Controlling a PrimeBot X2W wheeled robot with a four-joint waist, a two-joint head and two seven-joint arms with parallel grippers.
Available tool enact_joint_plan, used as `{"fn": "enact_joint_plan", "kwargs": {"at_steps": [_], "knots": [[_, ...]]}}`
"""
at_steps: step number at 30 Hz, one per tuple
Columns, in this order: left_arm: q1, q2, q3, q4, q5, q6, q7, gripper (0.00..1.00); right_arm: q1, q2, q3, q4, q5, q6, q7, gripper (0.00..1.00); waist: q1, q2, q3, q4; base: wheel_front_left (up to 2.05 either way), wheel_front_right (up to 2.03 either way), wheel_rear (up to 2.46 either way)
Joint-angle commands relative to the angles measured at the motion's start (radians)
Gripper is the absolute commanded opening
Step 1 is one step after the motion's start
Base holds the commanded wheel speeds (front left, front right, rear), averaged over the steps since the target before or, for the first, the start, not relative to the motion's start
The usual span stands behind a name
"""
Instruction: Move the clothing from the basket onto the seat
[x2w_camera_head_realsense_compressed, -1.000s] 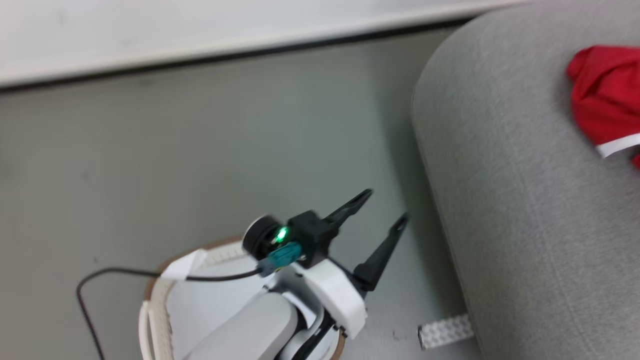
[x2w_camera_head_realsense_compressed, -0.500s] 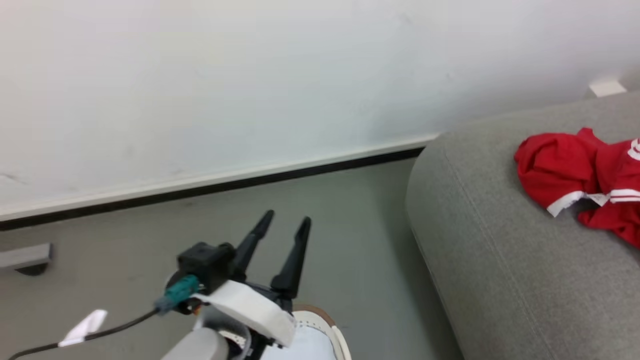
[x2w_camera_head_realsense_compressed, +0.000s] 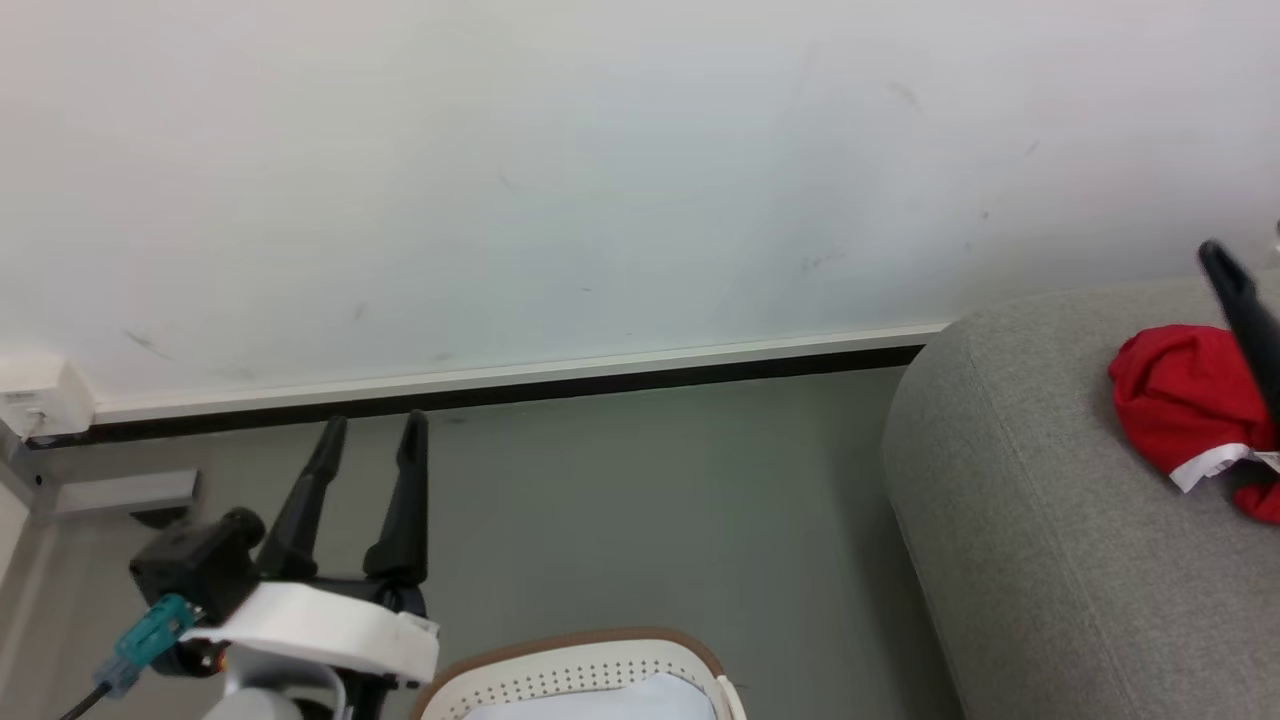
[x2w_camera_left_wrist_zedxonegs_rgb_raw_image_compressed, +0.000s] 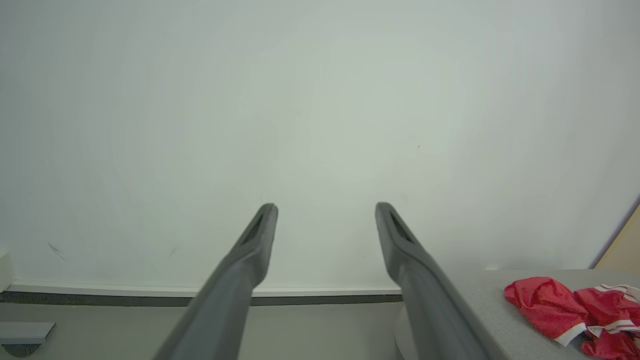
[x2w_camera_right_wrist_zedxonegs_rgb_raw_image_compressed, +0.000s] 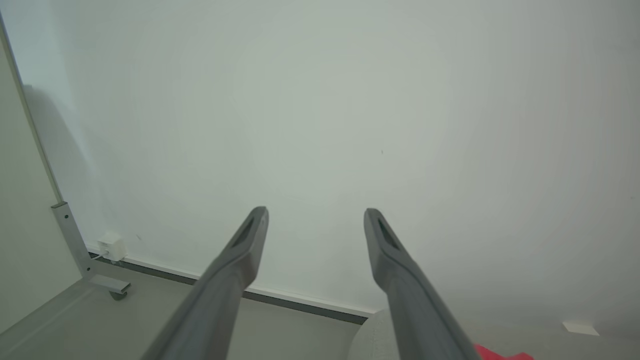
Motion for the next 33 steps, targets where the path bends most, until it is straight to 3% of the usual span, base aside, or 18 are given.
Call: {"fn": "enact_joint_plan", "kwargs": {"at_steps": [1, 10, 15, 20, 25, 33], "knots": [[0.023, 0.01, 0.01, -0.007, -0.003, 0.004, -0.011, 1.0, 0.036, 0.017, -0.008, -0.016, -0.021, -0.003, -0.015, 1.0, 0.0001, 0.0, -0.002, 0.008, 0.0, 0.0, 0.0], [0.16, -0.035, 0.117, -0.027, 0.052, -0.01, -0.03, 1.0, 0.331, 0.338, -0.152, -0.084, -0.236, -0.003, -0.2, 1.0, 0.0001, 0.0, -0.003, 0.034, 0.0, 0.0, 0.0], [0.22, -0.111, 0.193, -0.007, 0.127, -0.076, -0.031, 1.0, 0.434, 0.454, -0.145, -0.054, -0.4, -0.003, -0.302, 1.0, 0.0001, 0.0, -0.002, 0.042, 0.0, 0.0, 0.0], [0.268, -0.177, 0.252, 0.068, 0.212, -0.137, -0.03, 1.0, 0.488, 0.534, -0.138, 0.01, -0.482, -0.003, -0.399, 1.0, 0.0001, 0.0, -0.003, 0.046, 0.0, 0.0, 0.0], [0.29, -0.238, 0.295, 0.138, 0.279, -0.201, -0.03, 1.0, 0.504, 0.579, -0.123, 0.084, -0.524, -0.003, -0.429, 1.0, 0.0001, 0.0, 0.002, 0.043, 0.0, 0.0, 0.0], [0.29, -0.305, 0.364, 0.191, 0.359, -0.272, -0.03, 1.0, 0.471, 0.598, -0.109, 0.133, -0.515, -0.003, -0.437, 1.0, 0.0001, 0.0, 0.006, 0.04, 0.0, 0.0, 0.0]]}}
